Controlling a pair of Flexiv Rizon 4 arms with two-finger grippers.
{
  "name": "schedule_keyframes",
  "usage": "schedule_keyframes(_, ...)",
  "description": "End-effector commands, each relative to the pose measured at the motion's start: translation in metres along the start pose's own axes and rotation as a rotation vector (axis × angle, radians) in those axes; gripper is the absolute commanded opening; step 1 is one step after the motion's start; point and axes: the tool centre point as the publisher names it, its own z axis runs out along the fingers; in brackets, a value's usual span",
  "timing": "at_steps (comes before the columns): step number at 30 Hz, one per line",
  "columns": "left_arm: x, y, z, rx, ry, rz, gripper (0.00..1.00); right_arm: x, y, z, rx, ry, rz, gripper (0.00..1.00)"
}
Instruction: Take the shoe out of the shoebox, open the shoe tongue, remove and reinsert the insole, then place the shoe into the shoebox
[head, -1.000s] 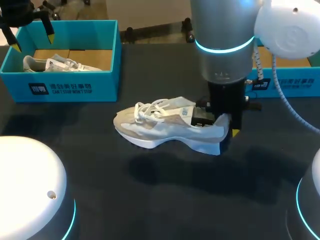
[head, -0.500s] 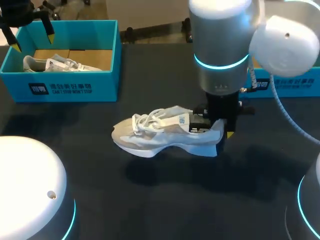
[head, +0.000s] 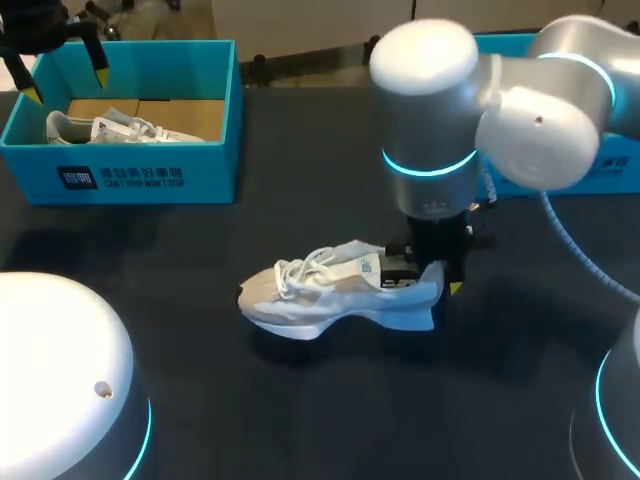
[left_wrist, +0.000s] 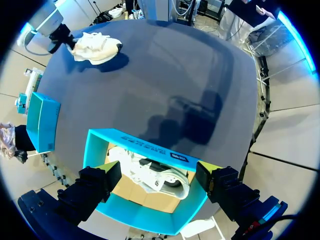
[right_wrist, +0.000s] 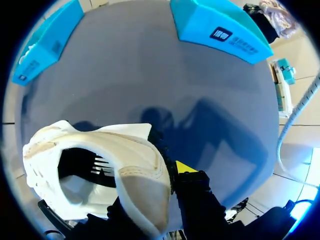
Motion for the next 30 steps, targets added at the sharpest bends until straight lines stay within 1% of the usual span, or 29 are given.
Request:
schedule_keyframes(1,0.001,-0.001,0.000,-0.004,0.001,0.000,1.00,0.016,0.011,0.020,0.023,-0.007,-0.012,0.00)
schedule_keyframes(10,0.001,-0.001,0.000,-0.004,0.001,0.000,1.00,0.029,0.025,0.032,-0.004,-0.006,-0.043,0.00)
schedule_keyframes(14,0.001,-0.001,0.000,-0.004,0.001,0.000,1.00,0.033,0.030,0.036,-0.006,-0.010,-0.049,0.00)
schedule_keyframes(22,0.001,-0.001,0.000,-0.004,0.001,0.000,1.00,0.035,0.032,0.048,-0.011,-0.011,-0.039,0.00)
schedule_keyframes(24,0.001,-0.001,0.000,-0.004,0.001,0.000,1.00,0.035,0.032,0.052,-0.021,-0.027,-0.024,0.00)
schedule_keyframes(26,0.001,-0.001,0.000,-0.004,0.001,0.000,1.00,0.036,0.031,0.054,-0.028,-0.017,-0.015,0.00)
schedule_keyframes(27,0.001,-0.001,0.000,-0.004,0.001,0.000,1.00,0.036,0.031,0.056,-0.025,-0.032,-0.014,0.00)
schedule_keyframes(30,0.001,-0.001,0.000,-0.004,0.001,0.000,1.00,0.037,0.032,0.059,-0.022,-0.026,-0.009,0.00)
